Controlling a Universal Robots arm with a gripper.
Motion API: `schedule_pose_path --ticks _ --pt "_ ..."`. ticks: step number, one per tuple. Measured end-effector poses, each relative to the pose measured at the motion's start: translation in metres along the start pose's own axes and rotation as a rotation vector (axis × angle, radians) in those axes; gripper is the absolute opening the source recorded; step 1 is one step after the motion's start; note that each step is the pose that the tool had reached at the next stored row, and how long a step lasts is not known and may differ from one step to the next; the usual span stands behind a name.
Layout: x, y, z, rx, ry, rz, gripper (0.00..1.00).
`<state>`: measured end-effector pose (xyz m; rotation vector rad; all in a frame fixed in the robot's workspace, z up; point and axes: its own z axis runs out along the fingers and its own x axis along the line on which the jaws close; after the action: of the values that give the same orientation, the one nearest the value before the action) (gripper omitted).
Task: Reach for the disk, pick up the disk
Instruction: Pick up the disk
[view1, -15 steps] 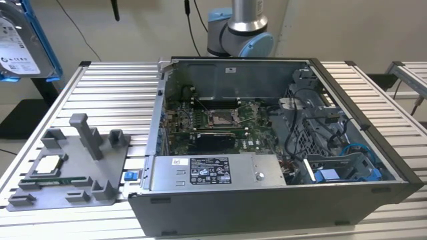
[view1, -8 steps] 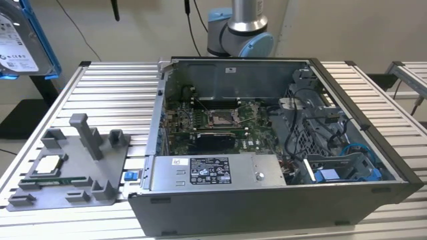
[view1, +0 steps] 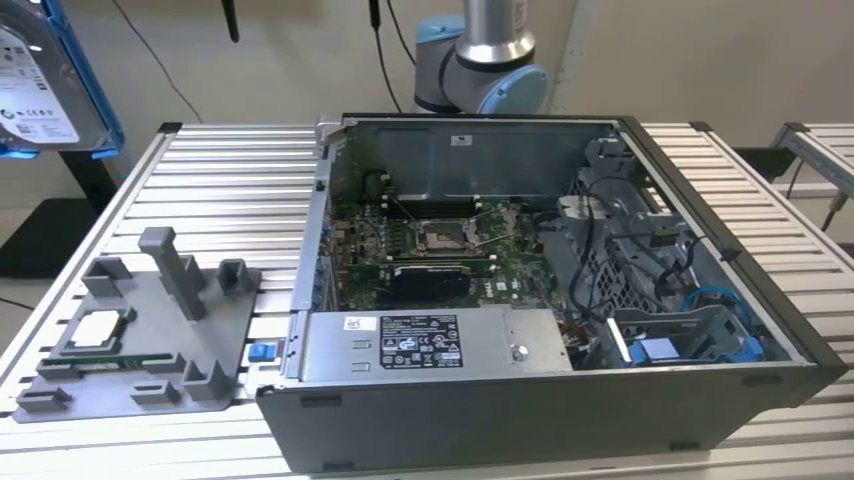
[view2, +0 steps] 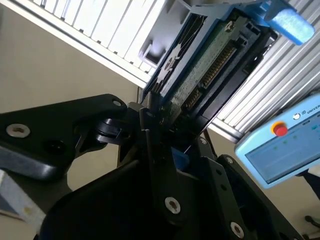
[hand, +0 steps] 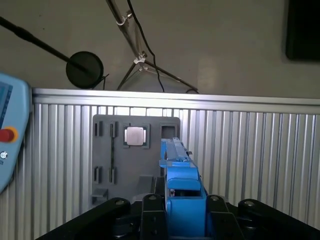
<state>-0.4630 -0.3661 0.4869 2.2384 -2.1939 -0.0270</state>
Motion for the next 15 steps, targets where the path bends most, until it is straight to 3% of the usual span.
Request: schedule_pose_path --ticks 8,15 --pt "0.0003 -0.017 -0.0003 0.0 -0.0001 0.0 0.0" --pt "0.001 -0.0465 -0.0008 0.0001 0.0 0.0 0.0"
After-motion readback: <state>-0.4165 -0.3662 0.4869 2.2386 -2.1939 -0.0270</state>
